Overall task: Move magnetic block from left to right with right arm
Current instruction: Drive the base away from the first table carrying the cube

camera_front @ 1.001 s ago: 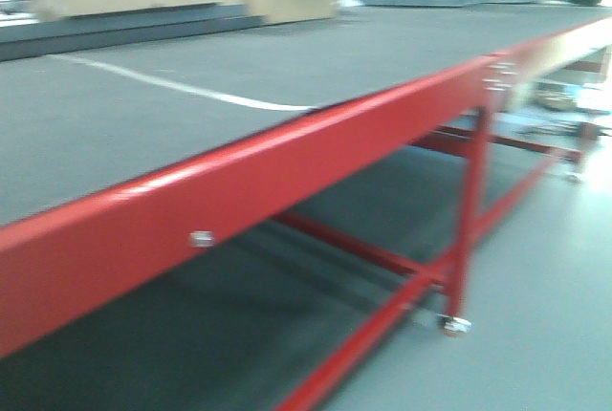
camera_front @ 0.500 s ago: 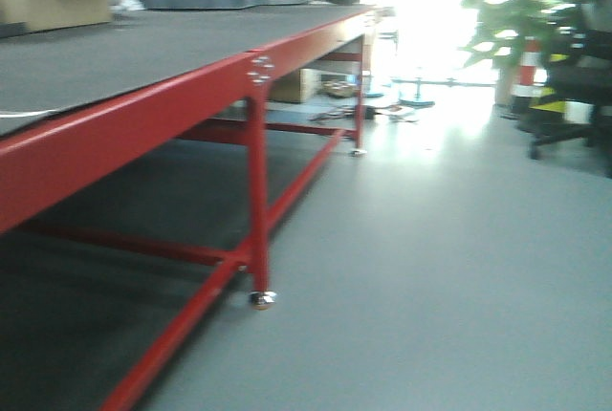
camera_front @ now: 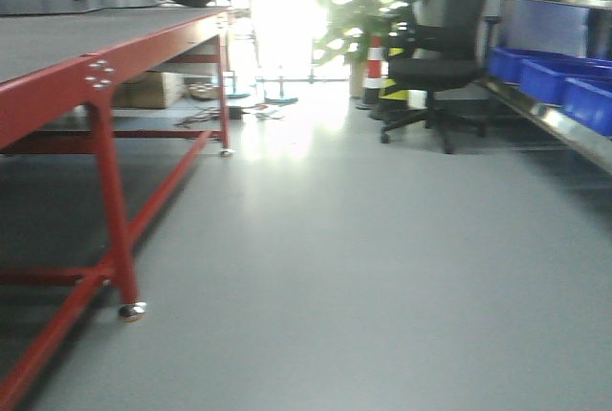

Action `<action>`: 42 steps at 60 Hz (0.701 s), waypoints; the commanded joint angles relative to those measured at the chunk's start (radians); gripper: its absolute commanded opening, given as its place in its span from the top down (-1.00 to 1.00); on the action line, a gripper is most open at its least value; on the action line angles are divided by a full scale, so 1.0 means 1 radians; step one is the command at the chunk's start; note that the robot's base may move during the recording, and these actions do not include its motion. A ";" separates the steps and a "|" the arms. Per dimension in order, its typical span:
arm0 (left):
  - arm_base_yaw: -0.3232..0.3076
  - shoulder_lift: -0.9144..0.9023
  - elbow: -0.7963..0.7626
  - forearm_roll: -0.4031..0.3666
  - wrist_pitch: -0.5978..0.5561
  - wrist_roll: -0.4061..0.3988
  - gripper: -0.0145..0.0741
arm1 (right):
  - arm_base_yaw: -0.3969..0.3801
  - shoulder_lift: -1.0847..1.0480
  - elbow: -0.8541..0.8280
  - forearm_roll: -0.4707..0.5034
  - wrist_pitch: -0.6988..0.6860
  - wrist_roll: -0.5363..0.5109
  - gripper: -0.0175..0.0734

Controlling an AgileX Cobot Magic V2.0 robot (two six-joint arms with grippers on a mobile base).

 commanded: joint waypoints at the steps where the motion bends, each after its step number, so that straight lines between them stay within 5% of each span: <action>1: 0.004 -0.013 0.008 0.000 -0.096 -0.007 0.94 | 0.001 0.014 -0.027 -0.027 -0.090 -0.008 0.24; 42: 0.005 -0.015 0.008 0.000 -0.096 -0.007 0.94 | 0.001 0.016 -0.027 -0.027 -0.090 -0.008 0.24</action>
